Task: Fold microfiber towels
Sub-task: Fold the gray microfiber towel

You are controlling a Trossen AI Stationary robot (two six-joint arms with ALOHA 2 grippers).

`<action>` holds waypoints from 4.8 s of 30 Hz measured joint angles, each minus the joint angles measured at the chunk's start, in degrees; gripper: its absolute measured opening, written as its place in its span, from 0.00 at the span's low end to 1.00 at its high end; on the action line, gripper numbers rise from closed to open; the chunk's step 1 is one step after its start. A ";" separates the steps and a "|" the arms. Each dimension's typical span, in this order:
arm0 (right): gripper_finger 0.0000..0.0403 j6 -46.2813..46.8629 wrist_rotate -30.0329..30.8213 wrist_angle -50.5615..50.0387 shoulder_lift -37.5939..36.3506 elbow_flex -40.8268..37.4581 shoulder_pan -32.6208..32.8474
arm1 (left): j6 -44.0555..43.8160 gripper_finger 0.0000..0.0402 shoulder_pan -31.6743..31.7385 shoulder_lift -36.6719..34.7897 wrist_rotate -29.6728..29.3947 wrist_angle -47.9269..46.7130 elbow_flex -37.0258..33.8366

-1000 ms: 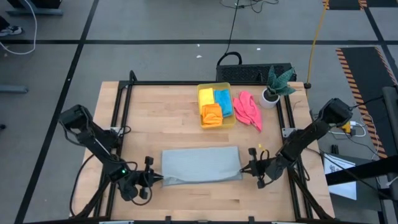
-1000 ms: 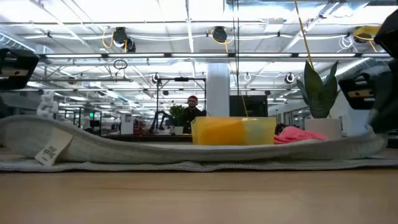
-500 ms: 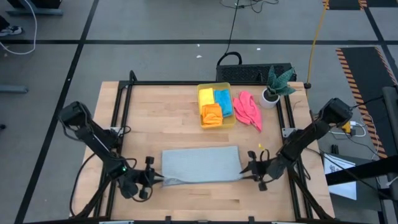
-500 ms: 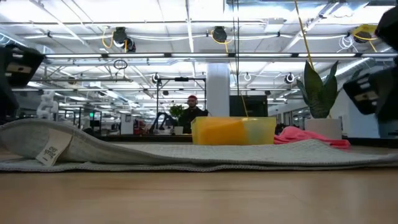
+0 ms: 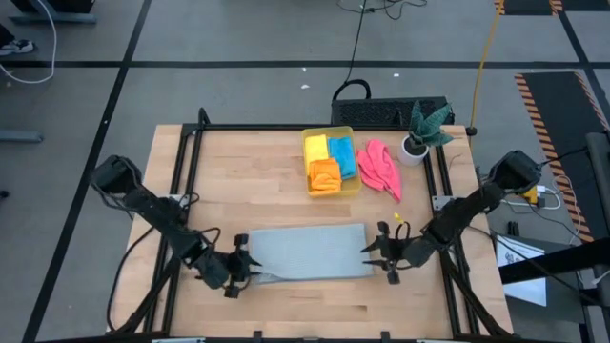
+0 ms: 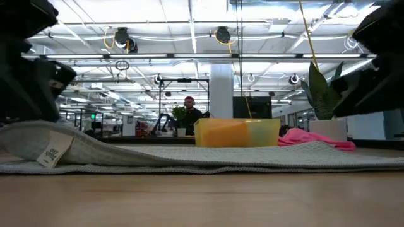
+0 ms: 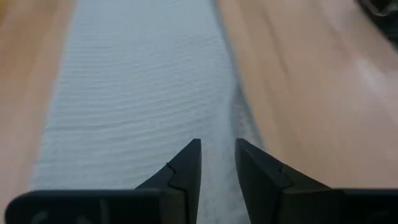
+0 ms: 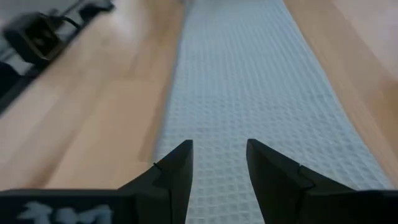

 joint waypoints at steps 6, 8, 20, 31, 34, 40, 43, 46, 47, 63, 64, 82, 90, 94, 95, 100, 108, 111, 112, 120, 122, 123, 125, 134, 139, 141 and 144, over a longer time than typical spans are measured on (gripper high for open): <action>0.35 2.48 -1.57 -0.09 4.38 0.00 -2.96 | 1.29 0.25 2.02 0.29 13.65 2.70 0.03; 0.35 2.65 -1.59 -0.15 5.78 0.00 -3.39 | 0.71 0.25 1.76 0.31 14.51 1.28 0.01; 0.35 2.53 -1.62 -0.01 7.32 0.02 -3.61 | 9.14 0.25 0.60 -1.09 5.70 -1.73 2.84; 0.35 3.58 -1.64 1.54 7.30 0.02 -3.59 | 2.76 0.25 4.64 3.83 10.05 -6.43 3.46; 0.35 3.59 -1.55 0.60 7.30 0.02 -3.59 | 2.62 0.25 4.37 6.85 16.75 -2.88 3.61; 0.35 3.42 0.40 -2.89 7.30 0.00 -3.59 | 2.11 0.25 3.92 8.09 19.83 -1.63 3.81; 0.35 3.42 1.61 -0.48 7.30 0.00 -3.88 | 3.02 0.25 3.90 5.79 17.65 -3.29 4.52; 0.34 3.18 1.05 5.05 7.30 0.02 -4.46 | 3.76 0.25 4.25 3.30 14.89 -2.84 5.90; 0.34 3.31 0.34 6.14 7.26 0.04 -4.93 | 3.78 0.25 4.43 2.73 13.62 -3.96 6.11; 0.01 3.48 -5.01 -15.53 0.88 0.12 -14.26 | -13.03 0.25 9.27 3.16 10.54 -21.26 6.18; 0.01 3.09 -2.62 -18.17 -1.13 0.03 -15.13 | -13.38 0.25 8.47 3.16 10.96 -19.24 6.17; 0.00 5.05 0.93 -18.44 -5.91 0.02 -16.56 | -2.27 0.25 14.78 7.30 5.40 -3.67 6.23; 0.02 -9.48 9.42 -14.38 -8.21 0.04 -22.00 | -10.55 0.25 12.16 10.41 11.82 -6.02 6.42; 0.11 -11.57 8.99 -14.06 -10.69 0.02 -24.60 | -14.98 0.25 8.73 9.59 8.51 -8.43 6.32; 0.15 -11.18 8.71 -13.83 -11.31 0.02 -24.89 | -15.66 0.25 8.00 9.42 8.17 -8.41 6.32; 0.31 -5.44 -0.91 -12.92 -14.37 0.02 -25.27 | -19.02 0.25 5.48 8.36 5.65 -10.14 7.71; 0.32 5.71 -11.80 -9.57 -5.76 0.04 -23.69 | -7.44 0.25 9.38 8.36 1.44 -9.38 13.80; 0.28 7.80 -11.89 -9.73 -0.75 0.04 -23.67 | -6.56 0.25 12.68 8.36 1.72 -12.85 13.80; 0.26 8.09 -11.85 -9.90 0.53 0.04 -23.70 | -6.99 0.25 13.55 8.36 3.01 -15.08 13.80; 0.12 12.94 -17.16 -20.48 -1.05 0.28 -24.05 | -18.91 0.25 11.85 8.40 8.70 -19.77 12.90; 0.11 14.58 -19.17 -24.59 -3.84 0.28 -23.29 | -19.95 0.25 9.87 8.40 8.43 -16.87 12.90; 0.10 14.94 -19.33 -25.93 -5.28 0.22 -23.03 | -19.67 0.25 8.90 8.40 7.50 -14.95 12.90; 0.09 14.60 -19.66 -26.65 -8.29 0.02 -22.78 | -17.13 0.25 7.56 8.40 4.85 -10.48 12.91; 0.09 5.33 -7.47 -13.41 -9.65 -0.07 -25.56 | -7.20 0.25 13.46 8.38 3.12 -5.72 12.95; 0.09 4.41 -4.39 -6.04 -1.17 -0.07 -31.22 | -5.25 0.25 17.89 8.38 10.01 -7.57 12.95; 0.09 4.54 -4.41 -3.26 2.32 -0.02 -33.37 | -5.27 0.25 18.09 8.38 11.04 -8.25 12.95; 0.09 4.81 -4.57 -2.94 6.40 -0.02 -35.80 | -6.12 0.25 17.13 9.66 11.25 -8.81 12.99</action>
